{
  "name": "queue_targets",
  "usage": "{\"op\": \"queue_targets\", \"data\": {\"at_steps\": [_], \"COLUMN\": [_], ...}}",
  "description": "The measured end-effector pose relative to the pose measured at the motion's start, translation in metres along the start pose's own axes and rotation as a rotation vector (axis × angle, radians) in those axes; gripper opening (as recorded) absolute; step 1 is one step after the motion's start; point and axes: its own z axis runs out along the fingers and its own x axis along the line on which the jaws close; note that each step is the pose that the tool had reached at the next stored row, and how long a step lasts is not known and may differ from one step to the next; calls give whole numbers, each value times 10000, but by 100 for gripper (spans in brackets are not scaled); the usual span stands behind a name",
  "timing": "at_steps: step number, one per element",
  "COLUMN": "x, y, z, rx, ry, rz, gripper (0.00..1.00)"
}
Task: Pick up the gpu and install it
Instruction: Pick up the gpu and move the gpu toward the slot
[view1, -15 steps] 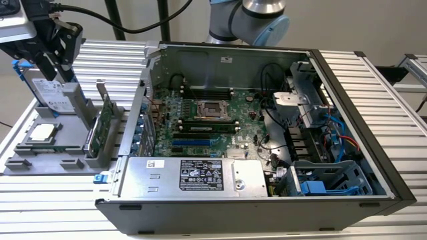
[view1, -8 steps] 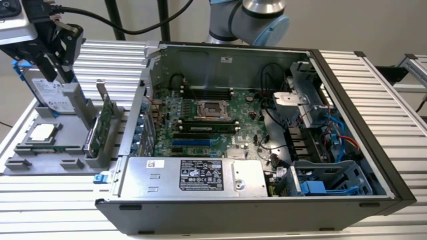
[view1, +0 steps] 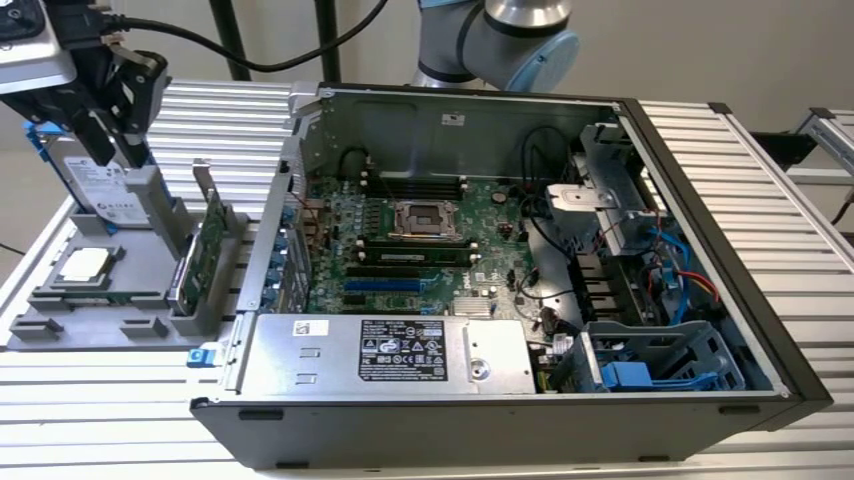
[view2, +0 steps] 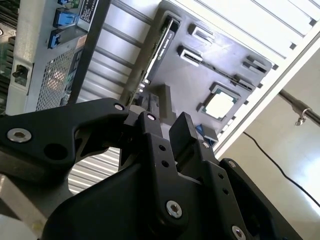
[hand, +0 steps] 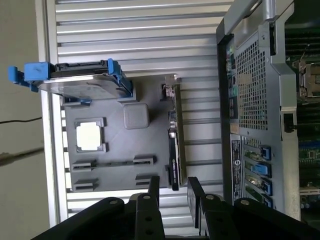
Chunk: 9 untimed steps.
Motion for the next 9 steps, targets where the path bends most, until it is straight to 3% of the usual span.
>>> {"op": "queue_targets", "data": {"at_steps": [9], "x": [0], "y": [-3], "z": [53], "rx": [1], "ry": [1], "rz": [0], "gripper": [100]}}
